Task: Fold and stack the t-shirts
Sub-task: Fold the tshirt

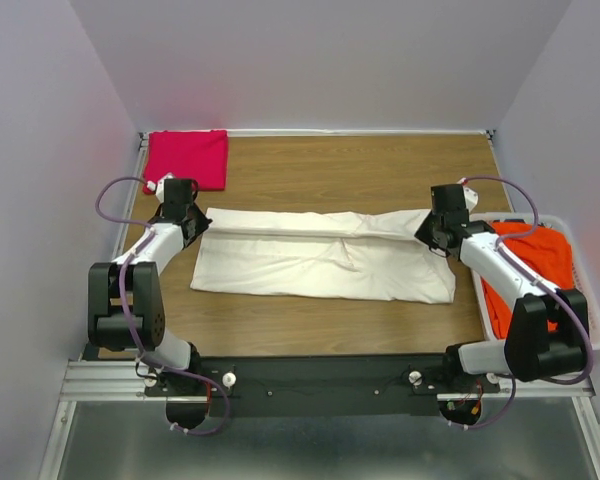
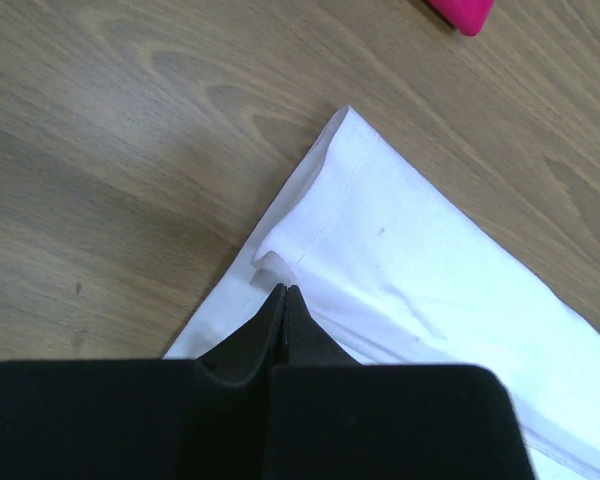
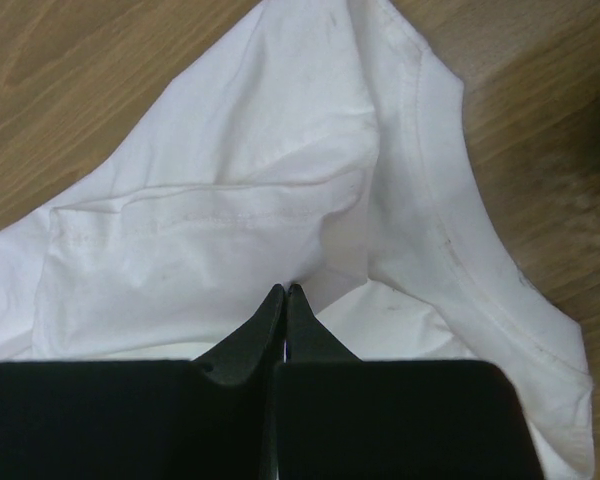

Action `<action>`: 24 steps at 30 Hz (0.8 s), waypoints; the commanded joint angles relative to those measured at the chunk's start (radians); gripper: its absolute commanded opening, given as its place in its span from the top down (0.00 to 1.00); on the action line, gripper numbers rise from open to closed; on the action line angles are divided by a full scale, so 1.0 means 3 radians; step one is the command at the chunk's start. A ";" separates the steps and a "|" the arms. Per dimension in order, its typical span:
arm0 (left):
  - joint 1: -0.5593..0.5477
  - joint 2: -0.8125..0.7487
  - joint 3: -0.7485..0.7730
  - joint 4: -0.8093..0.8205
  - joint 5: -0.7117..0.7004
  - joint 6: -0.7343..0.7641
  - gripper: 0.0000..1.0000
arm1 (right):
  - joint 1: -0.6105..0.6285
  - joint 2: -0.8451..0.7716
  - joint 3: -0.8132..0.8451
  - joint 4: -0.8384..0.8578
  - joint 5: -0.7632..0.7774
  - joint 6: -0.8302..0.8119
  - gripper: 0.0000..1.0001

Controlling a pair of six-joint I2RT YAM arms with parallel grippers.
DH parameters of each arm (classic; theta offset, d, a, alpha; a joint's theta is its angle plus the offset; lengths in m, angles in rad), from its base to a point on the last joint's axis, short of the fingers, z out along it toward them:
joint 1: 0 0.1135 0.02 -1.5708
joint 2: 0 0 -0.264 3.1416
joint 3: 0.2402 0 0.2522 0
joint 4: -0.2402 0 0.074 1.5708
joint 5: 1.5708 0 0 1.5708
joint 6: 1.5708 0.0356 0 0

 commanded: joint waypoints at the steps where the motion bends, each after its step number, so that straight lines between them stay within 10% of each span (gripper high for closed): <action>1: 0.0044 -0.0130 -0.0043 0.0096 0.0041 -0.0007 1.00 | -0.0023 -0.0107 -0.0123 -0.0043 -0.0035 0.0077 0.94; 12: 0.0055 -0.0278 -0.0201 0.0086 0.0102 0.0008 1.00 | -0.0023 -0.0143 -0.0287 -0.0043 -0.0081 0.0164 0.93; 18: 0.0060 -0.0360 -0.0395 0.0167 0.0214 0.0008 1.00 | -0.0023 -0.0194 -0.0400 -0.0043 -0.0173 0.0175 0.74; 21: 0.0090 -0.0497 -0.0487 0.0224 0.0296 0.0023 0.66 | -0.0028 -0.0260 -0.0369 -0.0043 -0.0270 0.0129 0.45; 24: 0.0121 -0.0610 -0.0472 0.0270 0.0317 0.0059 0.51 | -0.0028 -0.0357 -0.0283 -0.0038 -0.0341 0.0022 0.37</action>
